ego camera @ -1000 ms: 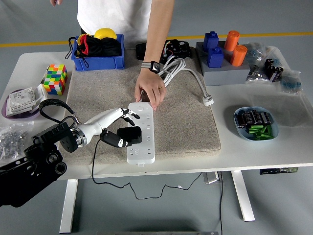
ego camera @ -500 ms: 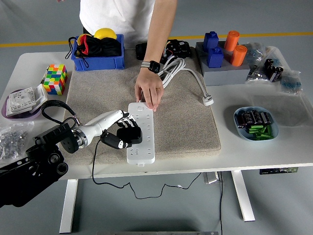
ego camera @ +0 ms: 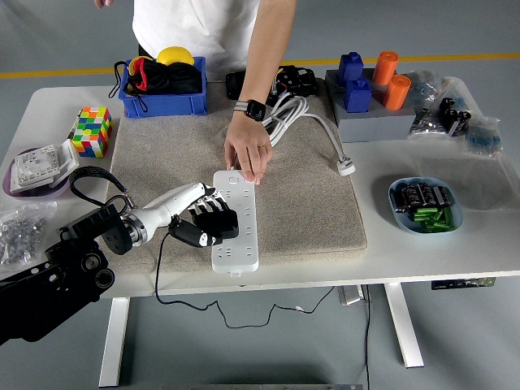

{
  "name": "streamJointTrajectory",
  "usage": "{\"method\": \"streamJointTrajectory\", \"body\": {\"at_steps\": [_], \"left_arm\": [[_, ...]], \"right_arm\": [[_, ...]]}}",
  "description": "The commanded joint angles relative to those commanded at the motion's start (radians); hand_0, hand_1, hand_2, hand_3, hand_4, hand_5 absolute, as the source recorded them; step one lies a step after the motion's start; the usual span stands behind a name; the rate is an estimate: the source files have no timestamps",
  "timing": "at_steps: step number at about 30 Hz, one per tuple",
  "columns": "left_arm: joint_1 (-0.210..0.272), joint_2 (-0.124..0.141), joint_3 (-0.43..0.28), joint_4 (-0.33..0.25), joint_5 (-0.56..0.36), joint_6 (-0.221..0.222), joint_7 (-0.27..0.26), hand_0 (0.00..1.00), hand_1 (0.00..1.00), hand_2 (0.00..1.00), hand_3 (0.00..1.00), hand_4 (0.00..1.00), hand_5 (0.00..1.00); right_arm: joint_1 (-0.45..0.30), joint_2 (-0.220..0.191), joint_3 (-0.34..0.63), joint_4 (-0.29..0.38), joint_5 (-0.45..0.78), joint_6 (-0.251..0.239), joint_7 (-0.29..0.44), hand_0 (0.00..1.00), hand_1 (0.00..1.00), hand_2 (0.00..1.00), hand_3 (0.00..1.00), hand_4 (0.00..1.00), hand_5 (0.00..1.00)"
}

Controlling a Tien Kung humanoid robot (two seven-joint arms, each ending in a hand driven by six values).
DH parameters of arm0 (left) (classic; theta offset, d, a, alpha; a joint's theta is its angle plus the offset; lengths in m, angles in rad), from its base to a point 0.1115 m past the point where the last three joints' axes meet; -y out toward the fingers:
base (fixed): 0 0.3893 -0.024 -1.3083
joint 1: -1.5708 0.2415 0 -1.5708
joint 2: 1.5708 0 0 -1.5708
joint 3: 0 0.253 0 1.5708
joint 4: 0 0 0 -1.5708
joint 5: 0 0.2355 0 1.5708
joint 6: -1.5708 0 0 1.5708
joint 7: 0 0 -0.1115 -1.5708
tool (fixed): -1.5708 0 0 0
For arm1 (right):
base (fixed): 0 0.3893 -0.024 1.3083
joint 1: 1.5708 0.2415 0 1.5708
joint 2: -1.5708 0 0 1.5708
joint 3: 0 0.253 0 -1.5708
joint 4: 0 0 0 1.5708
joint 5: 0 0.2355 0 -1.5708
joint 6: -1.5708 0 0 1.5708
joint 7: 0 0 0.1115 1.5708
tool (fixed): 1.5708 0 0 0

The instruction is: Pull the plug out,throw it away,press the button

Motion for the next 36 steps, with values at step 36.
{"method": "streamJointTrajectory", "body": {"at_steps": [36], "left_arm": [[-0.050, -0.033, -0.140, 0.280, -0.015, 0.035, -0.047, 0.545, 0.387, 0.393, 0.583, 0.684, 0.002]], "right_arm": [[0.002, 0.002, 0.001, 0.000, 0.002, 0.000, 0.002, 0.739, 0.663, 0.644, 0.613, 0.653, 0.474]]}}
